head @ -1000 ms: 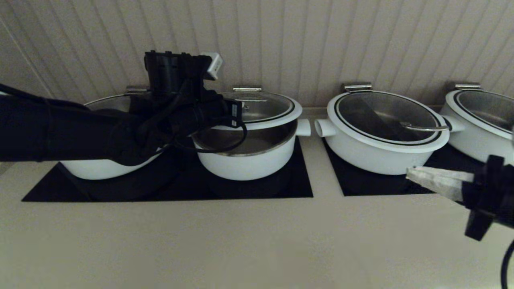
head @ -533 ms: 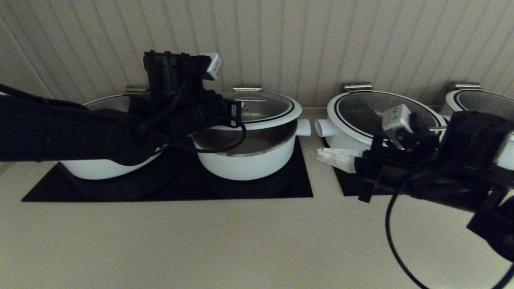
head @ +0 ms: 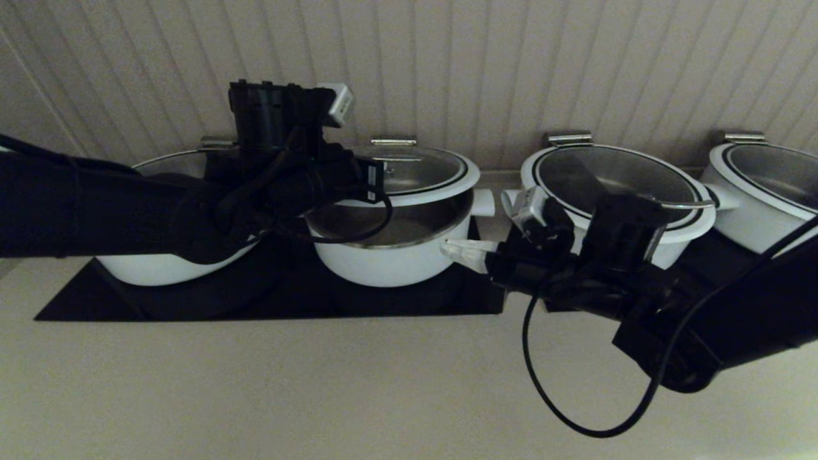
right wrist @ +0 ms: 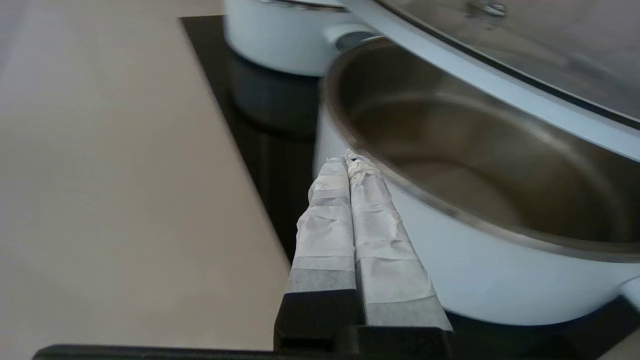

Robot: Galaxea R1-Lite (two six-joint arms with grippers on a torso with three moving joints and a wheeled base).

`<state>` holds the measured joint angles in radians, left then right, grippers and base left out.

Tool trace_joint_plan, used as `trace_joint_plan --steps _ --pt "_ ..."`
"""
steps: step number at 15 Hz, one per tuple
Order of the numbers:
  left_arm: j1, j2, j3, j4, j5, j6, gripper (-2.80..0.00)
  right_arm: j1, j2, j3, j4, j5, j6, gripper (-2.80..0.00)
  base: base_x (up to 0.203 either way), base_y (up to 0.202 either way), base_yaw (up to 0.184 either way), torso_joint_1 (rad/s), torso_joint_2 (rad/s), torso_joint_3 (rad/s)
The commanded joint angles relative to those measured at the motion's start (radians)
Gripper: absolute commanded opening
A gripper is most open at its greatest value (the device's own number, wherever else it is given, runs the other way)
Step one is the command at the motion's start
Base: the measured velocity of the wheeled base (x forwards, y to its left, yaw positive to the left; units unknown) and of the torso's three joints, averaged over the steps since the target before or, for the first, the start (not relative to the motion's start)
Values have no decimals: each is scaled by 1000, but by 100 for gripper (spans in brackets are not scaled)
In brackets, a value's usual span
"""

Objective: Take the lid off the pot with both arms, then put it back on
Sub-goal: Hold the pot lid with the right arm

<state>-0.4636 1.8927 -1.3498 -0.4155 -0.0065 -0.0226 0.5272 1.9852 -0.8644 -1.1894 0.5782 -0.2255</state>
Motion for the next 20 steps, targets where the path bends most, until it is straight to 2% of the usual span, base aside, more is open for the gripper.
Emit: trace_joint_plan --steps 1,4,6,20 --pt "0 -4 1 -3 0 0 -280 -2 62 -29 -45 -30 -2 -280 0 0 0 0 0 0" --pt "0 -9 1 0 14 0 -280 -4 105 -81 -78 -114 -1 -280 0 0 0 0 0 0" --pt "0 -10 3 1 14 1 -280 -6 122 -120 -78 -142 2 -280 0 0 0 0 0 0" --pt "0 -3 14 -3 14 0 -280 -26 254 -433 13 -160 9 -280 0 0 0 0 0 0"
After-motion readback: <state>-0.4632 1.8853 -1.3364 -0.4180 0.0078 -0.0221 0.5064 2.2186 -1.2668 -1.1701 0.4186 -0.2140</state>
